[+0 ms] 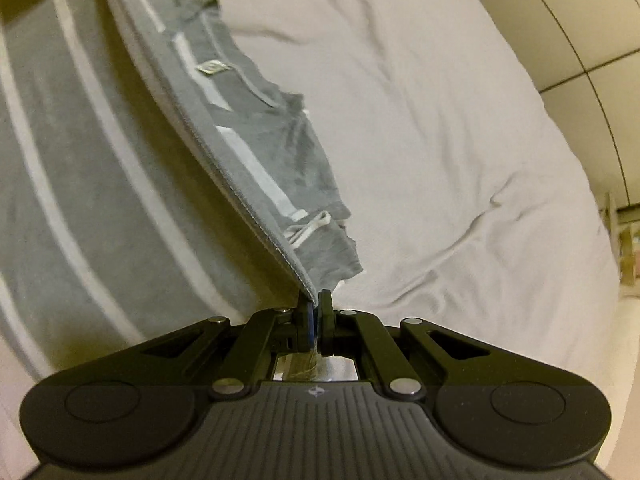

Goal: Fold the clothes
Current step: 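Lift the shirt side with both grippers and fold it lengthwise over the body, then open both grippers and pull them back from the folded shirt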

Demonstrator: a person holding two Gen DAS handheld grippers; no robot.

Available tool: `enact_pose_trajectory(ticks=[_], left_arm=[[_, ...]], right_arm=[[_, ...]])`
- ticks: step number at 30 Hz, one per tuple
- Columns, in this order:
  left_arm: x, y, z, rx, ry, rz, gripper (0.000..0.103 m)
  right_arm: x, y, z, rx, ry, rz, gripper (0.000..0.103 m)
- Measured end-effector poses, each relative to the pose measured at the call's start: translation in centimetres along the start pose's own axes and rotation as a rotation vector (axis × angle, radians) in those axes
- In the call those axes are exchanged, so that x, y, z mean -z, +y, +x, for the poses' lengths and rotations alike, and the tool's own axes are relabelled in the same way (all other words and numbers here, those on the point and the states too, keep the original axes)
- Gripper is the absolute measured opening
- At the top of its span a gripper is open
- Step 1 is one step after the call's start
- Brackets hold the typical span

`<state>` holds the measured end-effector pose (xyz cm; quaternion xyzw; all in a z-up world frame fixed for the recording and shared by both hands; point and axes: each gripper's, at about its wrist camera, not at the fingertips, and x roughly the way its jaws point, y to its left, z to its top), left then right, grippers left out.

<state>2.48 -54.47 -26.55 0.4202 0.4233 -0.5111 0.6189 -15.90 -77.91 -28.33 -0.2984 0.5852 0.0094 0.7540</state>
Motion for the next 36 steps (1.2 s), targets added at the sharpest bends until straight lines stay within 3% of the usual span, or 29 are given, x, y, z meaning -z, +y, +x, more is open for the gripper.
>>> enact_pose_trajectory(ticks=[11,22,24,25,28,30,32,36], left_arm=[[-3.0,2.4,4.1,-0.042,0.055,-0.06,0.002],[-2.8,3.8,8.5,-0.042,0.114,-0.12,0.003],[-2.7,4.1,8.8,-0.039,0.11,-0.135,0.008],[-2.7,4.4,8.9,-0.04,0.105,-0.15,0.015],[-2.2,6.6,8.4,-0.072,0.058,-0.288,0.027],[-1.7,8.2,7.9,-0.103,0.028,-0.388,0.03],[-1.1,9.5,7.3,-0.134,0.004,-0.47,0.026],[0.5,10.6,5.7,-0.143,-0.037,-0.577,0.028]], right_arm=[[-0.7,-3.6,5.4,-0.095,-0.034,0.006,0.0],[-1.1,-5.7,10.4,-0.184,-0.04,0.045,0.0],[-1.0,-6.0,10.8,-0.195,-0.042,0.059,0.0],[-0.9,-6.2,10.9,-0.197,-0.044,0.067,0.0],[-0.5,-7.7,11.0,-0.149,-0.063,0.145,0.007],[0.0,-9.4,10.8,-0.078,-0.074,0.239,0.008],[0.6,-10.9,10.5,-0.038,-0.082,0.328,0.009],[1.7,-11.6,9.0,-0.041,-0.097,0.393,0.014]])
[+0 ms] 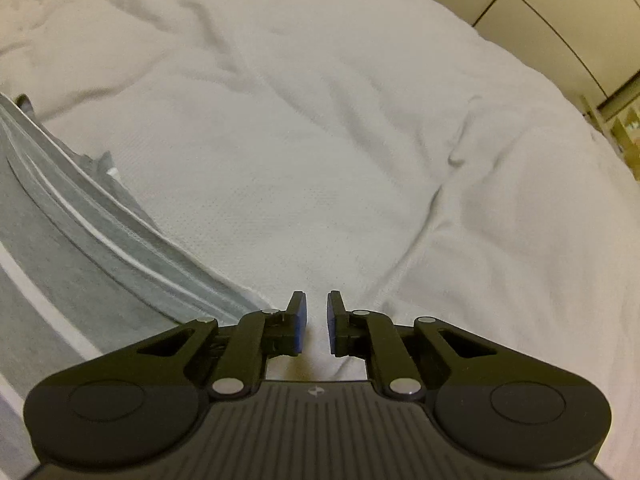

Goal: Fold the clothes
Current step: 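Open both grippers and pull them back from the folded shirt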

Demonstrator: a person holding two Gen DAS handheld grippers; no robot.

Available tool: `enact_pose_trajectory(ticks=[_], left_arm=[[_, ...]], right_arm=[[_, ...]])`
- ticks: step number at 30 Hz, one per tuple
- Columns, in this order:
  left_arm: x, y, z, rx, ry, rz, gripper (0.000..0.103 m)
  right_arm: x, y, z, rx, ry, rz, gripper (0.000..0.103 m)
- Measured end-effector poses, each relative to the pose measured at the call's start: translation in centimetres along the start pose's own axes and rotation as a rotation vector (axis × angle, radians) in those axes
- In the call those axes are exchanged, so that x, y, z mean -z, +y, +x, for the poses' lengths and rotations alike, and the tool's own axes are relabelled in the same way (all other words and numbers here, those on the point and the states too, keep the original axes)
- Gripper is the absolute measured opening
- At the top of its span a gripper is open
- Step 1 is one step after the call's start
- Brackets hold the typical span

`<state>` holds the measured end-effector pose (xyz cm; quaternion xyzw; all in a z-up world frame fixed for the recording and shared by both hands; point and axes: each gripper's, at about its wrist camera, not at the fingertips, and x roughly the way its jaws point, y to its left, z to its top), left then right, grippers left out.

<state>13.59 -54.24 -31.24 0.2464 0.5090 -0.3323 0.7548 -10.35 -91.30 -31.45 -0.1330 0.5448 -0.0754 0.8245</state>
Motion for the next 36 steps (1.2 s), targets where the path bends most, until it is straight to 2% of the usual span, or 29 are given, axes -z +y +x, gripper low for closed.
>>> enact_pose_trajectory(ticks=[3,7,10,14,15,18,19,20,22,24,26,29,32,35,36], left_arm=[[1.3,0.0,-0.8,0.015,-0.007,0.007,0.03],[2.5,-1.6,-1.1,0.023,-0.001,0.167,0.031],[3.3,-3.5,-1.6,0.082,-0.014,0.283,0.03],[3.5,-5.9,-0.9,0.19,0.011,0.382,0.03],[3.5,-6.5,-0.4,0.194,0.015,0.41,0.03],[2.9,-6.8,0.4,0.183,-0.003,0.403,0.03],[2.5,-6.7,0.7,0.178,-0.014,0.393,0.032],[2.1,-6.5,1.0,0.165,-0.029,0.378,0.031],[0.8,-5.2,1.0,0.075,-0.096,0.28,0.03],[0.0,-3.2,0.3,0.032,-0.144,0.147,0.03],[0.3,-2.8,-0.9,0.06,-0.161,0.125,0.03],[0.8,-2.3,-2.7,0.106,-0.184,0.098,0.03],[3.0,-4.7,-3.2,0.212,-0.138,0.187,0.03],[4.4,-7.3,-1.7,0.232,-0.07,0.288,0.03],[4.5,-7.2,-0.9,0.225,-0.059,0.283,0.031]], right_arm=[[0.5,1.5,-0.9,-0.038,-0.006,-0.005,0.017],[1.7,4.8,-1.8,-0.133,-0.01,-0.07,0.018],[1.3,7.2,-1.8,-0.282,0.004,-0.116,0.017],[-1.5,11.7,0.2,-0.424,0.017,-0.209,0.017],[-2.1,12.4,0.8,-0.441,0.024,-0.215,0.017],[-4.2,13.0,2.4,-0.419,0.021,-0.202,0.016],[-5.0,12.9,2.6,-0.389,-0.002,-0.197,0.014],[-5.7,12.6,2.3,-0.31,-0.052,-0.198,0.013],[-6.8,11.4,1.3,-0.185,-0.14,-0.139,0.015],[-7.5,9.8,0.0,-0.133,-0.193,-0.043,0.017],[-7.6,9.2,-1.5,-0.138,-0.212,-0.022,0.019],[-6.4,10.7,-2.9,-0.195,-0.195,-0.083,0.022],[-4.0,12.7,-3.3,-0.263,-0.13,-0.114,0.025],[-1.0,13.3,-2.5,-0.29,-0.042,-0.139,0.026],[-0.2,13.1,-2.2,-0.282,-0.019,-0.151,0.025]])
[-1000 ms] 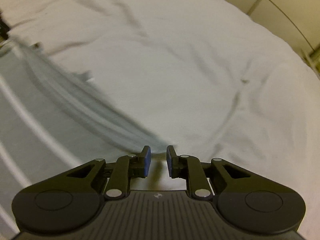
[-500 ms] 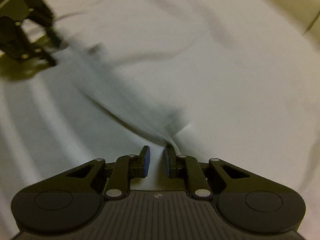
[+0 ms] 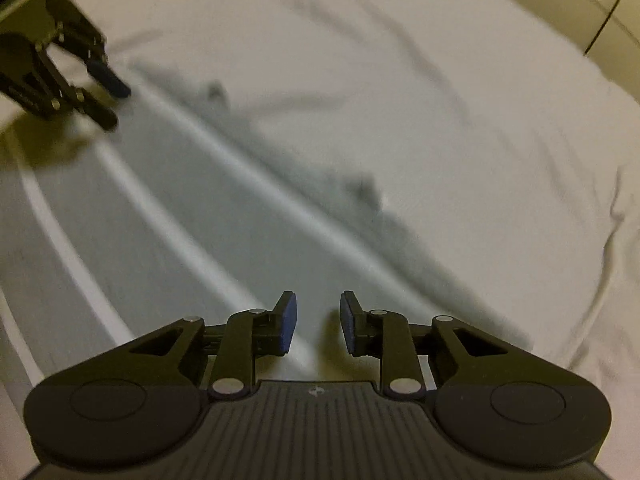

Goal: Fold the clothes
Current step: 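Open both grippers and pull them back from the folded shirt, then move both open grippers over the folded striped shirt to its end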

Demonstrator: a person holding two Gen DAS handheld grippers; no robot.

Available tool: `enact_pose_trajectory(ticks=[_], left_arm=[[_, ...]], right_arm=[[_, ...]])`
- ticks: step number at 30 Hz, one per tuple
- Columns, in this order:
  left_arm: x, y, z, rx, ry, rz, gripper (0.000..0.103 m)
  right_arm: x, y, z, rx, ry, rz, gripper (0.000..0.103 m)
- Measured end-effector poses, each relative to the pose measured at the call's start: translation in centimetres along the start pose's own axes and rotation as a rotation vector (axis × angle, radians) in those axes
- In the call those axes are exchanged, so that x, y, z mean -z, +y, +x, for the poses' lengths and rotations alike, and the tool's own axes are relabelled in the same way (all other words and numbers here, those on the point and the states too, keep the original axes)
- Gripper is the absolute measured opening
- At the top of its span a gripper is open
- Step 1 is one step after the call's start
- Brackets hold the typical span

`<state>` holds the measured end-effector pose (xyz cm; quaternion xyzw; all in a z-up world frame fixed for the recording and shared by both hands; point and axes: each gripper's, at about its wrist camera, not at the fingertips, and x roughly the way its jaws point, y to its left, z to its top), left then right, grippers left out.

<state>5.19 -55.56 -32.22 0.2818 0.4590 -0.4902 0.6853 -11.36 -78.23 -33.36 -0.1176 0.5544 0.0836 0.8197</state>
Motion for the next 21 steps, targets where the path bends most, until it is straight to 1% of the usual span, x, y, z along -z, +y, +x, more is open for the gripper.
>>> enact_pose_trajectory(ticks=[1,2,3,5,6,7,8,9,10,11,13,14,15,16,18,20,21], left_arm=[[0.2,0.2,0.7,-0.005,0.011,-0.006,0.033],[0.3,0.6,1.3,-0.012,0.018,-0.017,0.033],[0.2,1.6,1.5,-0.028,0.014,-0.054,0.032],[-0.3,3.8,1.6,-0.092,0.0,-0.116,0.024],[-0.5,4.8,1.5,-0.13,-0.007,-0.143,0.022],[-0.6,5.9,1.2,-0.182,-0.011,-0.169,0.022],[-0.5,6.8,0.3,-0.207,-0.022,-0.203,0.022],[-0.3,7.7,-0.5,-0.232,-0.033,-0.236,0.024],[-0.1,8.6,-1.4,-0.253,-0.043,-0.27,0.028],[0.4,9.2,-2.4,-0.259,-0.05,-0.306,0.03],[1.7,9.9,-3.8,-0.254,-0.055,-0.387,0.035],[2.3,10.3,-4.5,-0.249,-0.056,-0.428,0.036],[3.1,10.5,-4.8,-0.232,-0.053,-0.472,0.037],[3.8,10.6,-5.0,-0.211,-0.05,-0.514,0.037],[4.7,10.6,-4.6,-0.145,-0.048,-0.584,0.037],[5.5,10.5,-4.0,-0.073,-0.039,-0.647,0.037],[5.7,10.5,-3.5,-0.043,-0.033,-0.668,0.037]], right_arm=[[0.6,-0.8,0.5,0.027,0.02,-0.001,0.026],[1.0,-2.3,0.7,0.057,0.028,0.023,0.025],[1.3,-3.7,0.8,0.092,0.034,0.049,0.025],[1.4,-6.7,0.4,0.203,0.019,0.108,0.03],[1.4,-8.1,0.1,0.257,0.012,0.136,0.035],[1.5,-9.0,-0.3,0.301,0.005,0.165,0.036],[1.6,-9.9,-0.9,0.313,-0.005,0.212,0.036],[1.8,-10.7,-1.6,0.32,-0.016,0.256,0.037],[2.1,-10.9,-2.2,0.307,-0.026,0.289,0.041],[2.5,-10.7,-2.8,0.296,-0.032,0.299,0.043],[3.5,-10.3,-3.9,0.265,-0.038,0.311,0.054],[4.3,-10.0,-4.1,0.246,-0.036,0.321,0.056],[4.7,-9.4,-3.5,0.224,-0.03,0.34,0.057],[5.2,-9.0,-2.9,0.202,-0.023,0.363,0.057],[6.4,-9.2,-1.9,0.157,-0.006,0.447,0.056],[7.0,-9.7,-1.7,0.126,0.0,0.529,0.052],[7.0,-10.1,-1.4,0.117,0.001,0.553,0.047]])
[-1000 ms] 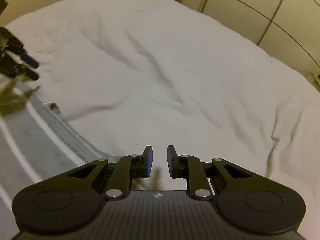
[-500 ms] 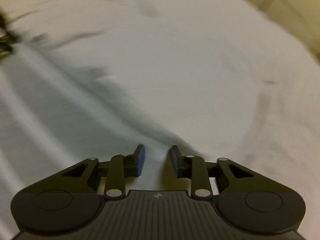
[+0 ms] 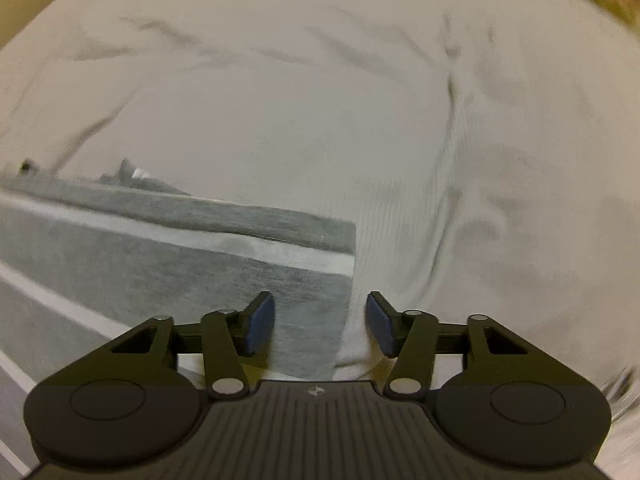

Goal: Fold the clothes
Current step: 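Move both open grippers over the folded striped shirt to its end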

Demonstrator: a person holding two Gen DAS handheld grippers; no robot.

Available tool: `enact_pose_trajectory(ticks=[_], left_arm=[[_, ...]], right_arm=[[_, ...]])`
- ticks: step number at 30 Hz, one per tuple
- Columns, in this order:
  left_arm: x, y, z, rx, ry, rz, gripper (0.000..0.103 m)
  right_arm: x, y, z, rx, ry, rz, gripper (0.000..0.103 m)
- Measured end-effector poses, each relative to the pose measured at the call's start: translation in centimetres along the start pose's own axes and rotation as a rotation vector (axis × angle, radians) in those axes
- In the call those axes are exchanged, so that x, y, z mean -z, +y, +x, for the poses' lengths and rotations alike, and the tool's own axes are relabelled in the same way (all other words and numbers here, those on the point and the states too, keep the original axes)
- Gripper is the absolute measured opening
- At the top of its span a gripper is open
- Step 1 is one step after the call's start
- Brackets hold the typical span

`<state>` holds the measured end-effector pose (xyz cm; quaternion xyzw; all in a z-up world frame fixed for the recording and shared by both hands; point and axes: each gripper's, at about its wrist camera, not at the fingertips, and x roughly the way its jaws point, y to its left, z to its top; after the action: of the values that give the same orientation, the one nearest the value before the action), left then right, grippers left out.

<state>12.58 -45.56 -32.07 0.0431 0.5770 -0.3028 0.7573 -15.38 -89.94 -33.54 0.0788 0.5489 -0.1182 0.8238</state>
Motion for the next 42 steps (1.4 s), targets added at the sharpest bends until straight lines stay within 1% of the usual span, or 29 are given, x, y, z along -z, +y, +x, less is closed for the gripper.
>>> enact_pose_trajectory(ticks=[1,2,3,5,6,7,9,11,13,14,17,18,19,21,23,24,26,27,29,31,35,36,37,38,40,41,42], left_arm=[[0.0,-0.2,0.3,-0.001,0.001,0.007,0.036],[-0.1,-0.3,0.7,-0.002,0.002,0.013,0.035],[-0.1,-0.5,1.0,-0.003,0.003,0.02,0.031],[-0.2,-0.8,1.6,-0.005,0.004,0.033,0.016],[-0.2,-0.9,1.9,-0.011,0.005,0.042,0.004],[-0.3,-0.8,1.8,-0.035,0.001,0.058,0.001],[-0.4,-0.4,1.0,-0.071,-0.008,0.071,0.0],[-0.5,0.2,0.9,-0.077,-0.012,0.054,0.0],[-0.5,0.8,0.4,-0.078,-0.02,0.032,0.0],[-0.5,1.2,0.2,-0.077,-0.024,0.02,0.001],[0.4,1.3,-1.7,-0.039,-0.045,-0.014,0.004],[0.9,1.1,-2.1,-0.011,-0.038,-0.025,0.008],[1.5,0.8,-2.5,0.017,-0.031,-0.036,0.018],[2.7,0.1,-2.7,0.07,0.0,-0.046,0.03],[4.1,-0.8,-2.4,0.117,0.041,-0.047,0.03],[4.6,-1.1,-2.1,0.114,0.058,-0.038,0.03],[5.6,-1.5,-1.4,0.046,0.078,0.004,0.023],[5.8,-1.5,-1.2,0.035,0.076,0.02,0.021],[6.2,-0.9,-1.0,0.028,0.066,0.03,0.019],[6.4,-0.5,-0.9,0.028,0.058,0.033,0.019],[6.5,0.0,-1.3,0.022,0.055,0.044,0.019],[6.5,0.2,-1.4,0.019,0.057,0.049,0.017],[6.5,0.5,-1.8,0.007,0.061,0.057,0.014],[6.6,0.9,-2.1,-0.004,0.065,0.065,0.014],[6.8,1.3,-3.2,-0.029,0.064,0.091,0.014],[7.0,1.1,-3.9,-0.042,0.057,0.128,0.014],[7.3,1.0,-4.7,-0.054,0.049,0.166,0.015]], right_arm=[[-0.2,-0.3,0.3,-0.009,0.005,0.024,0.04],[-0.4,-0.5,0.6,-0.015,0.009,0.042,0.037],[-0.7,-0.5,0.5,-0.012,0.008,0.038,0.029],[-1.0,-0.3,0.4,0.011,0.008,0.017,0.014],[-1.1,-0.2,0.4,0.027,0.009,0.004,0.001],[-1.0,-0.3,0.2,0.051,0.007,-0.01,0.0],[-1.1,-0.4,0.0,0.106,0.005,-0.023,0.0],[-0.9,-0.9,-0.7,0.15,0.008,0.003,0.0],[-0.6,-1.1,-1.7,0.171,-0.007,0.024,0.007],[-0.4,-0.8,-2.2,0.171,-0.021,0.032,0.009],[1.2,1.2,-4.5,0.139,-0.054,0.022,0.011],[2.2,1.9,-5.5,0.117,-0.057,0.011,0.012],[3.2,2.8,-6.3,0.093,-0.058,0.001,0.014],[5.1,4.9,-7.1,0.039,-0.046,0.0,0.019],[7.4,7.0,-7.7,-0.02,-0.022,0.004,0.019],[8.2,7.7,-7.8,-0.047,-0.007,0.007,0.019],[9.7,9.1,-7.4,-0.076,0.029,0.002,0.019],[10.5,9.7,-7.3,-0.087,0.047,-0.004,0.019],[12.2,9.9,-7.1,-0.069,0.075,-0.035,0.019],[13.5,8.9,-7.6,-0.043,0.086,-0.039,0.019],[14.1,6.9,-7.7,0.033,0.112,-0.027,0.019],[14.3,6.5,-7.8,0.055,0.125,-0.029,0.02],[14.5,6.4,-8.0,0.091,0.143,-0.042,0.022],[14.7,6.3,-8.2,0.128,0.159,-0.053,0.022],[15.2,6.5,-9.5,0.203,0.164,-0.045,0.025],[15.3,6.7,-10.4,0.206,0.146,-0.026,0.026],[15.5,7.2,-11.3,0.196,0.124,-0.01,0.029]])
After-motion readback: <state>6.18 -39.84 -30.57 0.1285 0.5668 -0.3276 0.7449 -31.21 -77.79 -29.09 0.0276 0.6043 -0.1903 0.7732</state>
